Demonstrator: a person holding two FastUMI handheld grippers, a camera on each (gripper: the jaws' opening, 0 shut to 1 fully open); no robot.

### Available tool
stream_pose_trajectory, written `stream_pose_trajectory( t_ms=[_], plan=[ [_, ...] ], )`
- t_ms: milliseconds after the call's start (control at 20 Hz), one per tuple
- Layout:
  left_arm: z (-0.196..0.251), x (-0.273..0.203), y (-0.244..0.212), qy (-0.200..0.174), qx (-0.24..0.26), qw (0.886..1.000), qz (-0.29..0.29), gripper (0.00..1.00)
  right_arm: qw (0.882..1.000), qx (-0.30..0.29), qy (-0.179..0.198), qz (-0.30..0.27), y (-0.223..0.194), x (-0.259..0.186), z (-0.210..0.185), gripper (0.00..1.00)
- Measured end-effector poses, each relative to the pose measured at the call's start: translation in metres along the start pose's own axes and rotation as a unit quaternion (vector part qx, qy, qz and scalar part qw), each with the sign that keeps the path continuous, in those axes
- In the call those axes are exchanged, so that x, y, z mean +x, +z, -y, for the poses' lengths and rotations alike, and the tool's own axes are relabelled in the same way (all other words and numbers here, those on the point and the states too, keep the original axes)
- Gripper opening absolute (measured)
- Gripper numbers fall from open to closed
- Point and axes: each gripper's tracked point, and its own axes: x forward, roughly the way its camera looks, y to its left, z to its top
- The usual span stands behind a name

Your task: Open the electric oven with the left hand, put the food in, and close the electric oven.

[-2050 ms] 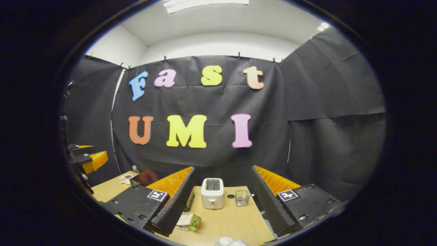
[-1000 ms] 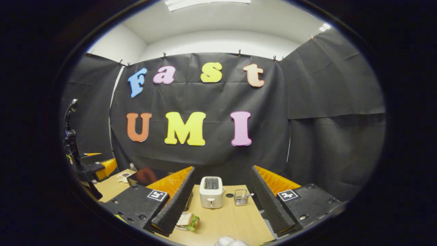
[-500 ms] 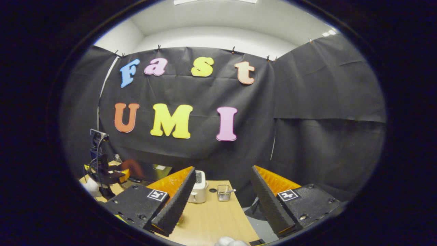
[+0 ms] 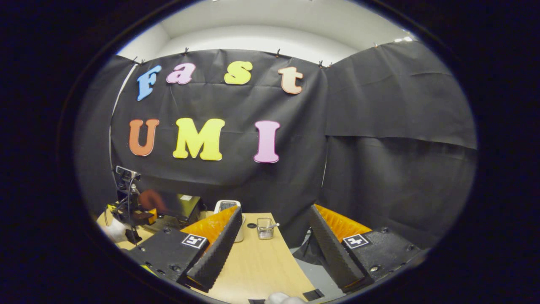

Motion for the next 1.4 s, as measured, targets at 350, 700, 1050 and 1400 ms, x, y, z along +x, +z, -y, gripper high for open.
stream_pose_trajectory(
  t_ms=[350, 700, 1050, 1400],
  plan=[
    [0.000, -0.031, -0.020, -0.003, -0.001, 1.000, -0.004, 1.00, 1.000, 0.005, 0.015, -0.003, -0.007, -0.010, -0.007, 0.95],
    [0.001, -0.077, -0.080, -0.011, -0.001, 0.999, -0.030, 0.99, 0.999, 0.005, 0.035, -0.018, -0.023, -0.026, -0.016, 0.95],
    [0.006, -0.101, -0.156, -0.015, -0.013, 0.995, -0.093, 0.99, 0.998, -0.003, 0.046, -0.033, -0.036, -0.041, -0.024, 0.95],
    [0.012, -0.098, -0.217, -0.018, -0.040, 0.984, -0.175, 0.95, 0.997, -0.018, 0.042, -0.054, -0.051, -0.049, -0.026, 1.00]
  ],
)
